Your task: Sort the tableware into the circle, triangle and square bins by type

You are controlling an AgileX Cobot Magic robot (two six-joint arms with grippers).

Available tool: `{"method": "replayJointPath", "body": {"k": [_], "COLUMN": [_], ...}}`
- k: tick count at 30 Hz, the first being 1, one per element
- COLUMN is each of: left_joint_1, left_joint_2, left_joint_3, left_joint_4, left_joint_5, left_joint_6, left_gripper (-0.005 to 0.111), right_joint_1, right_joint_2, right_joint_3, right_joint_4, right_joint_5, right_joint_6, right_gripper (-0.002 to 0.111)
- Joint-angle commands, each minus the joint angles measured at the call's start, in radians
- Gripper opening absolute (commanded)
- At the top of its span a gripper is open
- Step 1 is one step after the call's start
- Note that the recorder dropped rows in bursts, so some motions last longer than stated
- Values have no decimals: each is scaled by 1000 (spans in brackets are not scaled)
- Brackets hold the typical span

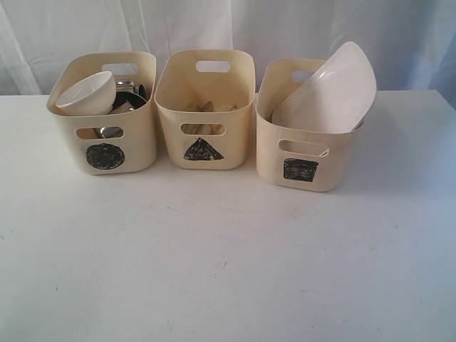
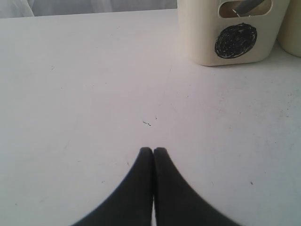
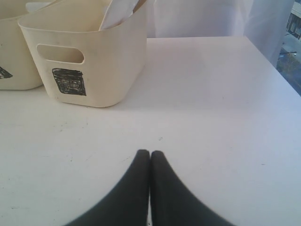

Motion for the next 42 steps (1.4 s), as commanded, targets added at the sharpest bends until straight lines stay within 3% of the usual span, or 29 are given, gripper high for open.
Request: {"method": "replayJointPath", "body": {"k": [1,42], "left_joint_1": [1,1], "left_joint_2": [-5,-5], "left_joint_3": [5,5], "left_joint_4": [-3,-3], "left_joint_5": [-4,-2], "left_joint_6": [0,0], "left_gripper": [0,0], "right_joint_1": [-4,-4], "right_joint_2": [-4,-4], "right_joint_3": [7,7], "right_joint_4": [2,2], "right_joint_5": [-6,-6], "right_joint_6": [4,21], "right_gripper": [0,0]}}
